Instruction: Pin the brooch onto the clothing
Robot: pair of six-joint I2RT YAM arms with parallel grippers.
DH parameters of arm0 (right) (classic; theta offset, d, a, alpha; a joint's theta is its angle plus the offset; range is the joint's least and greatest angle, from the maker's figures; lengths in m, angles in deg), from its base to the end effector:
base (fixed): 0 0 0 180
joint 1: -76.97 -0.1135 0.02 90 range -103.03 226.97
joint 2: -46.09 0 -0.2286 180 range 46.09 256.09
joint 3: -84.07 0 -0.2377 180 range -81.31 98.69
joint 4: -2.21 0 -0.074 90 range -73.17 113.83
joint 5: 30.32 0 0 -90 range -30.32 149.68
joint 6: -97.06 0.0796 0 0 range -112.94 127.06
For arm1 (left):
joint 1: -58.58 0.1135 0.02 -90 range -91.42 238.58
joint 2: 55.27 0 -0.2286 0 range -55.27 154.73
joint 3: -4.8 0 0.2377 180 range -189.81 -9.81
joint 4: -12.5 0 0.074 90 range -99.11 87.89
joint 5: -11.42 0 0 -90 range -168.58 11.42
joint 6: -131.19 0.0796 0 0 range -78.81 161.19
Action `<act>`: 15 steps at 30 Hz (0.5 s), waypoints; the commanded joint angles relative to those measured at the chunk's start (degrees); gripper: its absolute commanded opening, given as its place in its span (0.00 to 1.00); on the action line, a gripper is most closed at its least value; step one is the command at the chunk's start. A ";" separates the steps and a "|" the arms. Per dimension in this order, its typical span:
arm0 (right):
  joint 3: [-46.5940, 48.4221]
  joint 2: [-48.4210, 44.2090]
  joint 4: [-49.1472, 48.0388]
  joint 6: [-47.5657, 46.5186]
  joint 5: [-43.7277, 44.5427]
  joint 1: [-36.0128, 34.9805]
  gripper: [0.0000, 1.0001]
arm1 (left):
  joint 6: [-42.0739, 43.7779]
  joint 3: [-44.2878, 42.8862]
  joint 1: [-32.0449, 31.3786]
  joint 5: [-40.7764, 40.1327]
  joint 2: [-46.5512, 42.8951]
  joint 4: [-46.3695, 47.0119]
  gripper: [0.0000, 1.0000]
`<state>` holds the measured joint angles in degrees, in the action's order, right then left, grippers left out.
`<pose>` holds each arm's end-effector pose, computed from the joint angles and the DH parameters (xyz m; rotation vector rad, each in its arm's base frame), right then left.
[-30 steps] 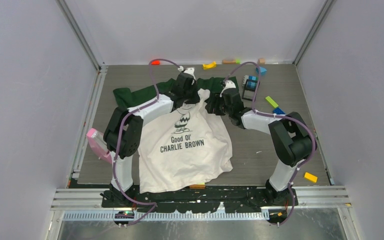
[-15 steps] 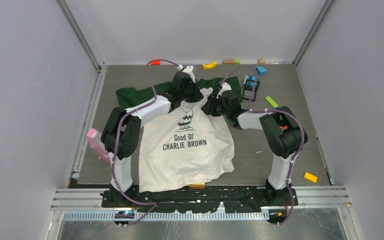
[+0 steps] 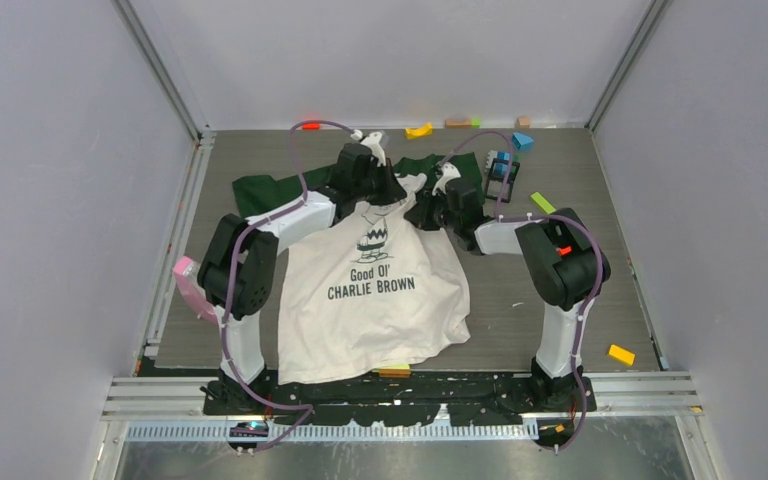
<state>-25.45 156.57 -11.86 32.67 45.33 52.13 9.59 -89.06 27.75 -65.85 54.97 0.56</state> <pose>0.3710 0.1935 0.1088 -0.1511 2.0987 0.7982 0.3866 -0.2511 0.1890 0.1301 2.1734 -0.8795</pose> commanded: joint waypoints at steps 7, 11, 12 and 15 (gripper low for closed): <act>4.21 1.07 -0.30 -2.78 -5.80 1.43 0.11 | 1.93 -1.13 -0.02 9.24 -1.02 5.26 0.00; 4.18 1.54 -0.54 -2.40 -6.63 2.20 0.08 | 1.81 -0.33 -0.18 11.64 -1.80 7.42 0.00; 4.11 1.52 -0.75 -2.20 -6.89 2.42 0.07 | 1.92 -0.24 -0.26 11.69 -2.00 7.57 0.00; 3.54 0.82 -0.90 -1.97 -7.08 2.59 0.05 | 1.89 0.38 -0.22 10.45 -2.87 7.29 0.00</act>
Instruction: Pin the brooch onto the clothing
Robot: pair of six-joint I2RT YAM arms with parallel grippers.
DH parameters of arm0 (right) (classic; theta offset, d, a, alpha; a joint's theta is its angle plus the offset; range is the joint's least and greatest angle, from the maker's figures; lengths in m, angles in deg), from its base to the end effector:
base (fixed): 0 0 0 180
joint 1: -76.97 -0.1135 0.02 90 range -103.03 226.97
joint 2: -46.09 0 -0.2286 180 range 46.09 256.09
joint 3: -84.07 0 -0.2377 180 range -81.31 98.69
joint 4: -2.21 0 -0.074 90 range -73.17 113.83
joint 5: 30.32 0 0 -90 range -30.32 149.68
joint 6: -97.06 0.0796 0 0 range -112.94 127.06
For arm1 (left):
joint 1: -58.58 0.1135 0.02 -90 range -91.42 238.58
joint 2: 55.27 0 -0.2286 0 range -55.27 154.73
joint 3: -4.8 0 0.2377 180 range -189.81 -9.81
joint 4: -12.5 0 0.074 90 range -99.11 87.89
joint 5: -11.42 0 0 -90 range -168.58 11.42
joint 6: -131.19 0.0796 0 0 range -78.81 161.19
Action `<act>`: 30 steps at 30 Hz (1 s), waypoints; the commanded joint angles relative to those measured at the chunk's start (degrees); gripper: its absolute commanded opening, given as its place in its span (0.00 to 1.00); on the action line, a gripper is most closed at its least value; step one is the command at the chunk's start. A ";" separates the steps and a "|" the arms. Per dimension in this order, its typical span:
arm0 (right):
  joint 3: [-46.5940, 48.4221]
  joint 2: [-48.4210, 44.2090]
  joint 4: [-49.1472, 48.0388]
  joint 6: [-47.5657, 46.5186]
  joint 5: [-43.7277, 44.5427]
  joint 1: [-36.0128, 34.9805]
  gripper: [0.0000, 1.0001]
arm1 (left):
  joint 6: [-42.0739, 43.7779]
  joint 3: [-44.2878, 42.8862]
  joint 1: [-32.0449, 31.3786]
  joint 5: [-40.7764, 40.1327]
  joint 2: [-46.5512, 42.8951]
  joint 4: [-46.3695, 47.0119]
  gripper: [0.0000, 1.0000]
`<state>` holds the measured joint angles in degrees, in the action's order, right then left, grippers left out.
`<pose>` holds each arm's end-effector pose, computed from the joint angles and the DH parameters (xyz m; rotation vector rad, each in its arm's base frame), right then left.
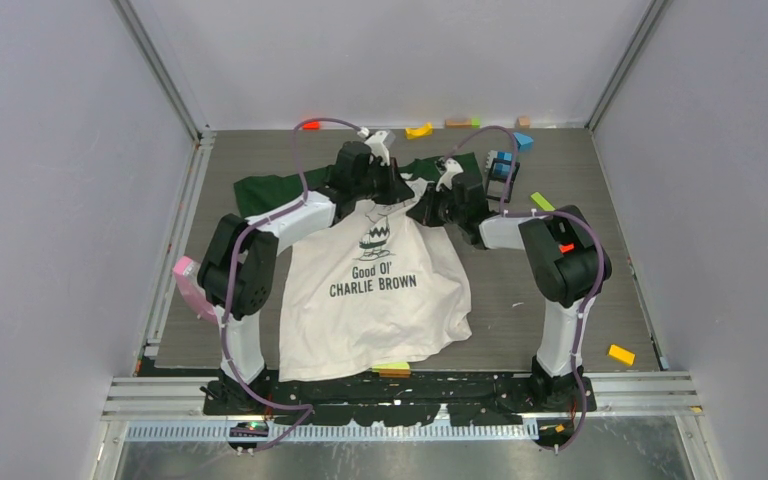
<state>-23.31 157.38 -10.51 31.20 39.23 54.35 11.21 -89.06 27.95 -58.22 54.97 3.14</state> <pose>0.3790 0.1881 0.1130 -0.2083 2.0949 0.8656 0.3826 -0.2587 0.1964 0.2525 2.1306 -1.0062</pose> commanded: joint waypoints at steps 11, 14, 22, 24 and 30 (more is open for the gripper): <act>-3.12 -7.48 -1.33 1.00 -1.03 0.42 0.01 | -1.52 5.32 1.60 -6.56 -8.99 2.86 0.00; -4.53 -8.91 -1.40 1.58 -1.26 0.39 0.01 | -1.49 6.49 2.61 -5.34 -10.63 2.51 0.00; -5.04 -14.69 1.30 2.21 -5.95 0.80 0.36 | -2.35 9.03 5.71 6.19 -13.29 1.47 0.00; -5.91 -18.12 2.09 2.49 -7.55 1.58 0.47 | -2.59 10.01 6.98 9.55 -14.61 0.53 0.00; -11.20 -30.81 -0.31 4.84 -12.17 2.66 0.66 | -0.56 10.87 9.79 16.40 -22.10 -10.03 0.00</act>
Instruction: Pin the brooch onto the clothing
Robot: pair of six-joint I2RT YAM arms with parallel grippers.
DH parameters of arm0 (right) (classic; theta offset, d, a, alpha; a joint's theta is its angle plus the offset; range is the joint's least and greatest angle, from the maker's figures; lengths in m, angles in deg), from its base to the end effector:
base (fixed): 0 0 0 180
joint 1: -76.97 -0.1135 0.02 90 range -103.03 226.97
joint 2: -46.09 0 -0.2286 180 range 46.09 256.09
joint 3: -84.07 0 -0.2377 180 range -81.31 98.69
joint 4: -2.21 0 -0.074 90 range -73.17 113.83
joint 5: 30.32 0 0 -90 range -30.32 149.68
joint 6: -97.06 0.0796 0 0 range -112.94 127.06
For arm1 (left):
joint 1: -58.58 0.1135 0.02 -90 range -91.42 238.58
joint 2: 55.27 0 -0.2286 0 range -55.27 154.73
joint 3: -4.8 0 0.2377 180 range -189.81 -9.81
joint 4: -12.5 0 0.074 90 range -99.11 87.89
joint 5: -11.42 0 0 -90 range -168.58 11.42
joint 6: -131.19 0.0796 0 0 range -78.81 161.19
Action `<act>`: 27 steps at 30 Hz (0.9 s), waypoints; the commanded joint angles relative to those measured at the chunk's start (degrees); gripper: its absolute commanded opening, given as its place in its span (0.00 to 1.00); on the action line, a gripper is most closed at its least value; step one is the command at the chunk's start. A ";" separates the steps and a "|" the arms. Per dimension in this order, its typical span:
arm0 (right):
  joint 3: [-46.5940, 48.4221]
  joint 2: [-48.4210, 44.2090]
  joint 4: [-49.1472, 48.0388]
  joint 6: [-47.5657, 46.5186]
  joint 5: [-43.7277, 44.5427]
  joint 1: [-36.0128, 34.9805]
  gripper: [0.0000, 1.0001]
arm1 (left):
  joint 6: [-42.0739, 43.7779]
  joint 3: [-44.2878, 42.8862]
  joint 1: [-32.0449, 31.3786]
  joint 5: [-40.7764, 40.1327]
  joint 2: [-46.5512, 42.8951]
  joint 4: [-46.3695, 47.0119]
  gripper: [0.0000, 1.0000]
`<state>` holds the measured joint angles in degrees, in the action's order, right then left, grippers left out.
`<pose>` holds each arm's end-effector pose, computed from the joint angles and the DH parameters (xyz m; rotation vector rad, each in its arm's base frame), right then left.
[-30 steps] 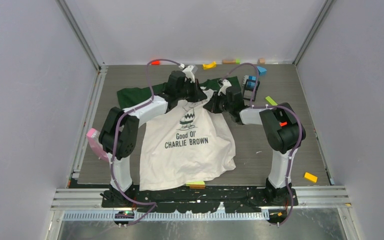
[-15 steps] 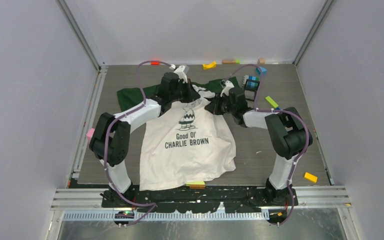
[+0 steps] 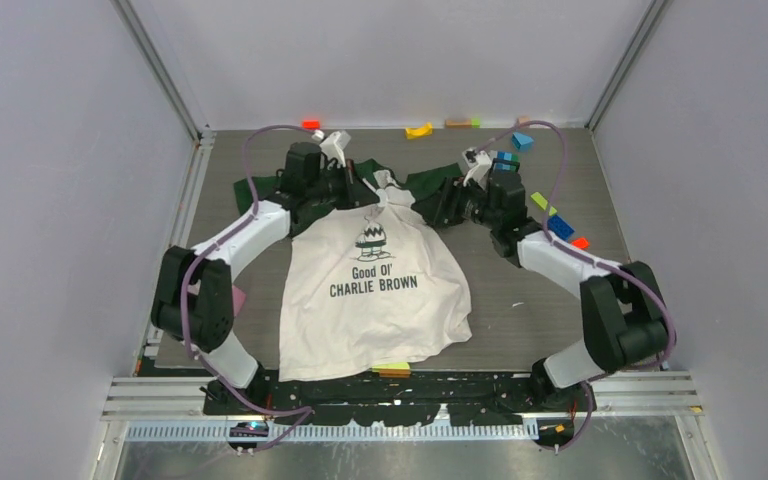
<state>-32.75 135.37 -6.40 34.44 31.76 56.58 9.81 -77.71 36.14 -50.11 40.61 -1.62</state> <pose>0.3322 0.1632 0.1941 -0.2346 1.9564 1.0162 0.3574 -0.1887 0.2195 0.1619 2.1621 -1.0734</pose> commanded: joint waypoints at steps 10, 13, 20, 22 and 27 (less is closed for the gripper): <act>0.11 -15.63 -7.35 5.95 -22.74 0.13 0.70 | 0.76 3.33 6.33 32.94 -15.61 -8.98 0.00; -0.88 -15.74 -9.56 5.03 -23.16 -1.38 0.70 | 0.36 4.77 6.35 37.32 -16.46 -6.29 0.00; -0.21 -12.83 -10.55 4.39 -25.21 -4.57 0.70 | -1.22 5.82 6.35 41.87 -17.38 -2.18 0.00; 0.22 -12.29 -10.70 4.70 -26.39 -5.03 0.69 | -1.71 6.15 6.35 42.31 -17.64 -1.49 0.00; 0.95 -10.99 -10.66 5.01 -28.38 -5.88 0.56 | -2.89 6.50 6.31 42.92 -17.91 -0.84 0.00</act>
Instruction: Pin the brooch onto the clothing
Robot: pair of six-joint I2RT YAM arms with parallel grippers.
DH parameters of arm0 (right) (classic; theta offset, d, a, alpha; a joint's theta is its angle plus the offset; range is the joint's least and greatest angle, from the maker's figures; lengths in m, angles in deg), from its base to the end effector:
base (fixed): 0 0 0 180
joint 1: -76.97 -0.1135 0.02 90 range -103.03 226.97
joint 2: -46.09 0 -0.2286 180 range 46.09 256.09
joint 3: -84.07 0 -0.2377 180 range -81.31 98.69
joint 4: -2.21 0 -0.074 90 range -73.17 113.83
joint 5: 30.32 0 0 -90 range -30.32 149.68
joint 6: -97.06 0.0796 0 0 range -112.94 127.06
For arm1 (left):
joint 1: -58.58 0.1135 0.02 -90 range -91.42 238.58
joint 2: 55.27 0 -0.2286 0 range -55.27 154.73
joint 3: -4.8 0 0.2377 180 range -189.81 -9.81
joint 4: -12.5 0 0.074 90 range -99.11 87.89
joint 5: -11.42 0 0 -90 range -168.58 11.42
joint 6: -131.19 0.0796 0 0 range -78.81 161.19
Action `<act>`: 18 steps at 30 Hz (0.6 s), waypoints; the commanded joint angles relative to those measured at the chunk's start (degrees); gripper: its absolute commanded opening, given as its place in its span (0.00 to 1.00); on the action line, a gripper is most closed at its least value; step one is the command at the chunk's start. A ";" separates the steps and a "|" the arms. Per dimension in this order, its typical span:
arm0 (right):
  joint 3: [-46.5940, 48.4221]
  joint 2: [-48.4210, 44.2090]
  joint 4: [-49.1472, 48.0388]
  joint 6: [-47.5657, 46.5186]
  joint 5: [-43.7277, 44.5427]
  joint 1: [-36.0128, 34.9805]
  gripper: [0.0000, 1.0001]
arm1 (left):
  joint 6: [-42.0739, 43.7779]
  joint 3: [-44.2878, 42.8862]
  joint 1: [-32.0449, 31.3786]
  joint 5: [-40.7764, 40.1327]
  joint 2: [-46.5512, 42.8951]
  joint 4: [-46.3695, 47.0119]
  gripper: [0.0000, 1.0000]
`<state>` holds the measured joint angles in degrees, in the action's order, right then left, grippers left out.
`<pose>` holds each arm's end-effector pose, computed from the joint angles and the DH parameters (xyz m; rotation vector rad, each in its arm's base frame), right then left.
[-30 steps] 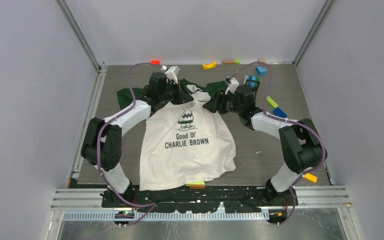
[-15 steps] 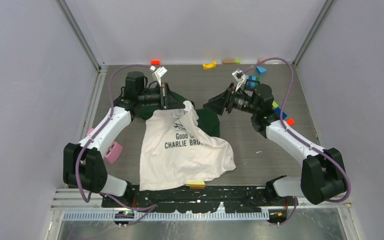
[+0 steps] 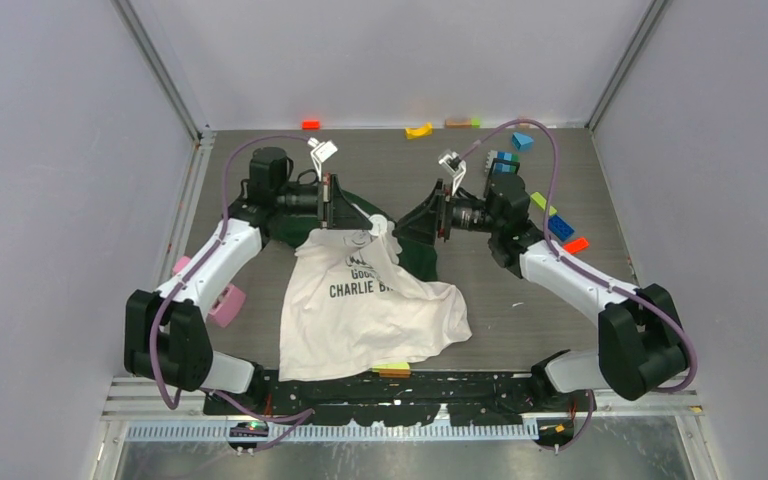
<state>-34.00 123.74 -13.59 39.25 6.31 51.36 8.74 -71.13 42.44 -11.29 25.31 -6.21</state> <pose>0.2622 0.1965 0.2726 -0.7109 1.6406 1.4757 0.2828 -0.1583 0.2782 0.5584 2.0172 -1.6818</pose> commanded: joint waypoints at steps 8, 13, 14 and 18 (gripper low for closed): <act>3.91 2.83 -4.30 1.26 -4.62 -1.93 0.54 | -1.92 -0.12 -0.85 4.75 -3.10 2.92 0.00; 4.68 3.96 -7.14 3.28 -4.92 -2.76 0.53 | -1.94 -0.38 -1.88 5.21 -3.01 2.80 0.00; 5.00 4.28 -8.18 3.65 -5.00 -2.86 0.52 | -1.94 -0.39 -2.09 5.17 -3.09 2.80 0.00; 6.34 5.70 -8.77 4.61 -5.76 -3.35 0.46 | -2.01 -0.46 -2.40 5.39 -3.44 2.61 0.00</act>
<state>-31.01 128.39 -17.35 42.15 2.16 48.56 8.08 -70.92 40.51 -9.07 24.30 -5.40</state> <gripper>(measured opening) 0.486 0.021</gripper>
